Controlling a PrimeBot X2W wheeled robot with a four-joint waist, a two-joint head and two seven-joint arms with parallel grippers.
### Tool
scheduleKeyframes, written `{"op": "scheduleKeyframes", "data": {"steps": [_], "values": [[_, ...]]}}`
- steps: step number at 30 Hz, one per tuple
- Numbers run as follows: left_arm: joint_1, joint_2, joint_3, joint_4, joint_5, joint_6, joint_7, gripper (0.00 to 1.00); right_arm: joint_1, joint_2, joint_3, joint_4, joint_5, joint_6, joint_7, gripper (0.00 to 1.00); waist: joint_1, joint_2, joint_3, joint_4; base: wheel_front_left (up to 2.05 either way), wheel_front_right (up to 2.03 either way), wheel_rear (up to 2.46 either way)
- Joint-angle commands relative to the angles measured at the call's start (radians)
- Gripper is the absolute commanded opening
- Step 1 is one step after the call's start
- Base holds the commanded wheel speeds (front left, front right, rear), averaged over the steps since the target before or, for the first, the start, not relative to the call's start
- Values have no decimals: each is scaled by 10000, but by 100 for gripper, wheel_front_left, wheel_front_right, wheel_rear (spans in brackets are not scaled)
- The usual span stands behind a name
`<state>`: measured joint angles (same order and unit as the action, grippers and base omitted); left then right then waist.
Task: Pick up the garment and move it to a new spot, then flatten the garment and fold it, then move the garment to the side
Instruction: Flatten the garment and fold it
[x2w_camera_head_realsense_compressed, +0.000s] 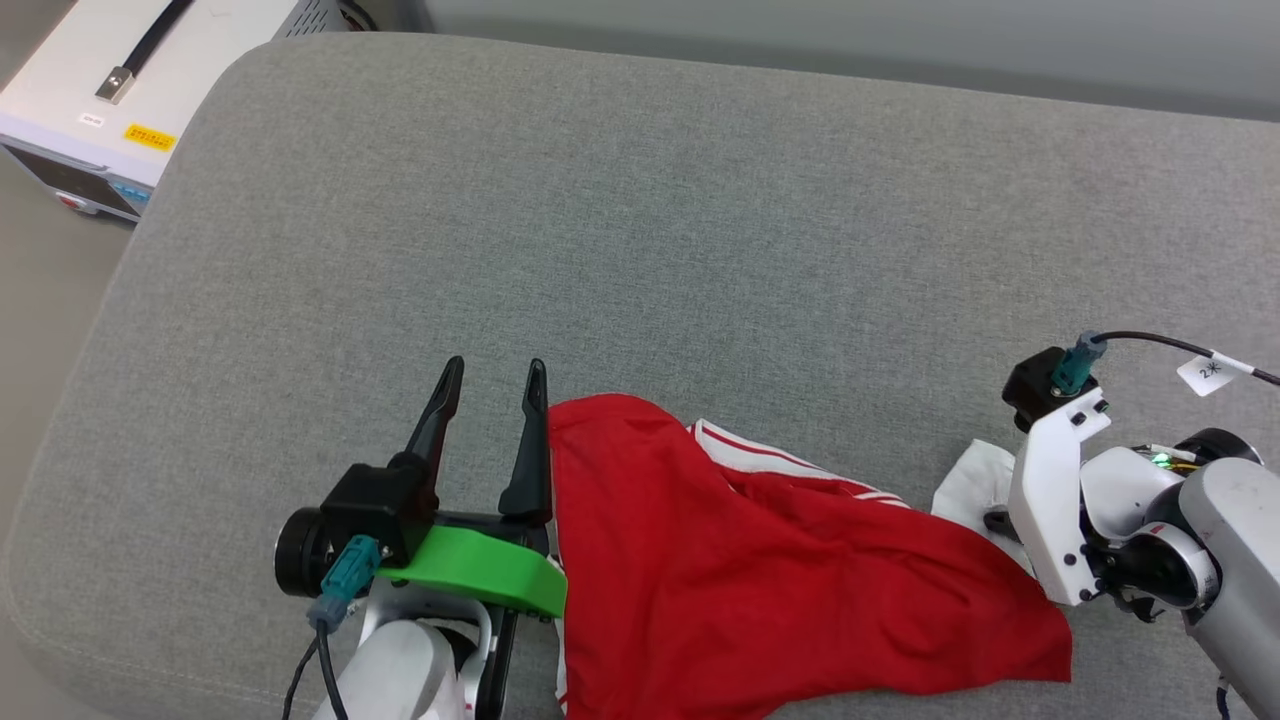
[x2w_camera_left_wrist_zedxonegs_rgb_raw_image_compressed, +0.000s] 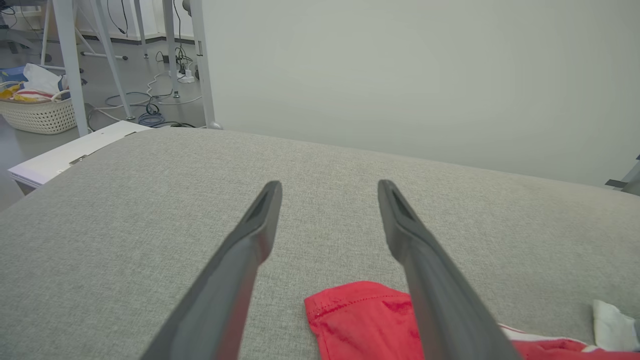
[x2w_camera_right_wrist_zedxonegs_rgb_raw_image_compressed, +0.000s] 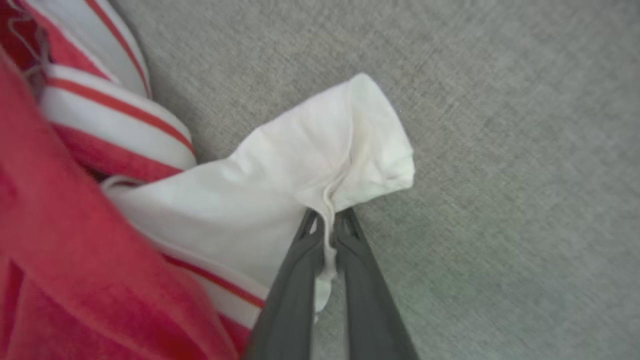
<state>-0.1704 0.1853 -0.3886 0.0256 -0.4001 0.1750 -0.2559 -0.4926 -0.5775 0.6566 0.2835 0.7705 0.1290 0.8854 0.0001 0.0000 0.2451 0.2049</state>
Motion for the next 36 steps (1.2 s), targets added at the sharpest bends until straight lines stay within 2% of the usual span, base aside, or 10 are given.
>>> {"op": "scheduleKeyframes", "data": {"steps": [1, 8, 14, 19, 22, 31, 32, 33, 34, 36], "values": [[-5, -84, 88, 57, 146, -95, -58, 100, 299, 202, 322, 297, 60, 17, -81, 0, -1, 0, -28, -30, 0, 0, 0], [93, -297, 325, 234, 390, -406, -58, 100, -1323, 580, -885, 590, -945, 17, -2077, 0, -1, 0, -240, -273, 0, 0, 0], [138, -332, 465, 333, 547, -576, -58, 100, -1997, 729, -2786, 1650, -1460, 17, -3633, 0, -1, 0, -383, -609, 0, 0, 0], [169, -364, 509, 421, 628, -654, -58, 100, -1481, 619, -4683, 3105, -1561, 17, -4530, 0, -1, 0, -408, -873, 0, 0, 0], [186, -354, 552, 464, 648, -683, -59, 100, -850, 628, -5486, 3936, -1533, 17, -4920, 0, -1, 0, -389, -1044, 0, 0, 0], [168, -258, 594, 619, 648, -708, -59, 100, 571, 1162, -6925, 5703, -1506, 17, -5950, 0, -1, 0, -321, -1443, 0, 0, 0], [162, -238, 599, 642, 643, -707, -59, 100, 591, 1251, -7025, 5780, -1518, 17, -6159, 29, -1, 0, -333, -1476, 0, 0, 0], [162, -224, 604, 663, 638, -705, -59, 100, 594, 1311, -7091, 5813, -1543, 17, -6354, 67, -1, 0, -356, -1500, 0, 0, 0], [169, -205, 610, 692, 630, -702, -58, 100, 590, 1373, -7171, 5822, -1606, 17, -6679, 100, -1, 0, -402, -1527, 0, 0, 0], [197, -172, 614, 750, 605, -701, -40, 100, 561, 1459, -7340, 5796, -1747, 17, -7363, 100, -1, 0, -511, -1554, 0, 0, 0]]}}
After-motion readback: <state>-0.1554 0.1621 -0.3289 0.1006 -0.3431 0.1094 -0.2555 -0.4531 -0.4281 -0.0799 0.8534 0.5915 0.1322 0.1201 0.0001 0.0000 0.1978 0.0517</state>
